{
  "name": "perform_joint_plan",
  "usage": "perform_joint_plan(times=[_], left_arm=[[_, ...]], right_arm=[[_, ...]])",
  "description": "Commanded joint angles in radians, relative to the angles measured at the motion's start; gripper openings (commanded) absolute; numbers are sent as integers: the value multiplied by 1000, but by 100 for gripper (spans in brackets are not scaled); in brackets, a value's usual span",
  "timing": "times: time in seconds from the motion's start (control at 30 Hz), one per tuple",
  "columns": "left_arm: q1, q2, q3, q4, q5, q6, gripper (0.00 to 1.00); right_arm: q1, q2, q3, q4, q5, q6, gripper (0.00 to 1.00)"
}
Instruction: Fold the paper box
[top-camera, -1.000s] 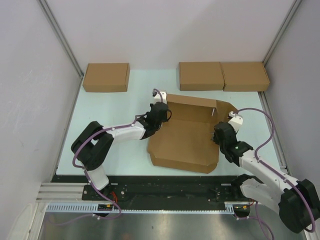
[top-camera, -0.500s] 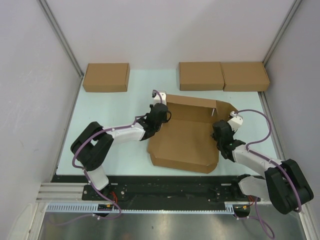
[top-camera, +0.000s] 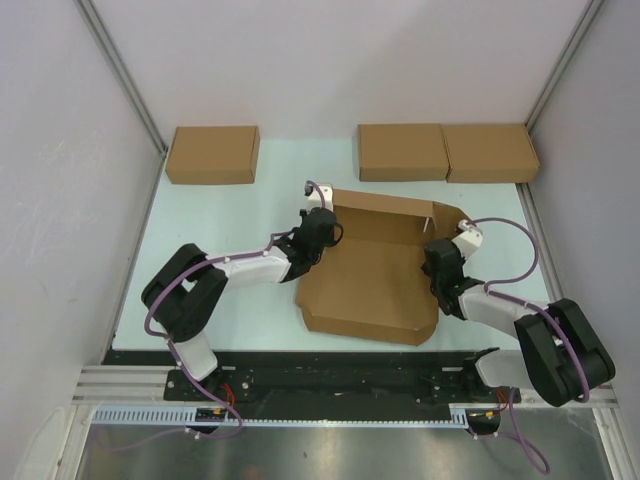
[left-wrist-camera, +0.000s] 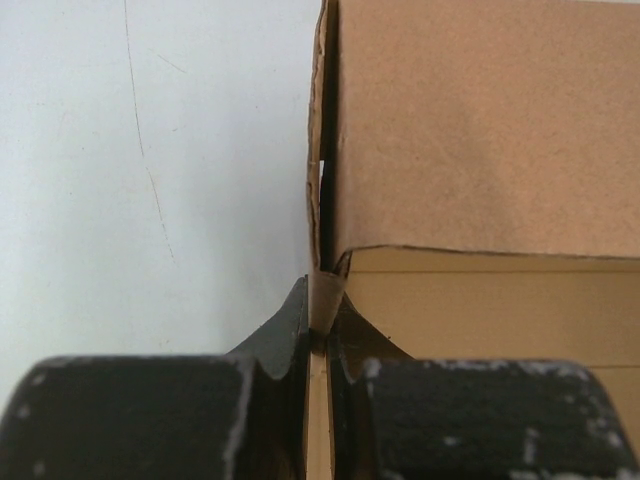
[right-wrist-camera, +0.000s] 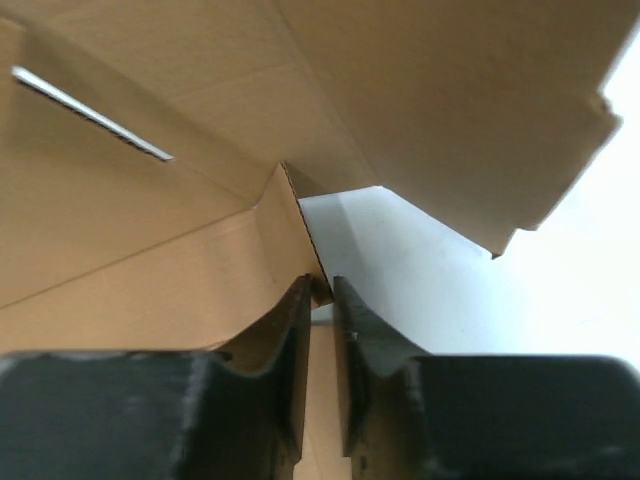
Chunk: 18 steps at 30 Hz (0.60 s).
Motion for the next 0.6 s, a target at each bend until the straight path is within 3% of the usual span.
perform_joint_plan(times=[0.0, 0.17, 0.57], left_arm=[[-16, -6, -19, -69, 30, -25, 1], [-16, -4, -13, -68, 32, -22, 1], [-19, -1, -30, -54, 35, -36, 1]], right_arm=[[-2, -4, -3, 72, -1, -3, 13], [27, -38, -3, 84, -2, -13, 6], [197, 71, -3, 90, 12, 46, 9]])
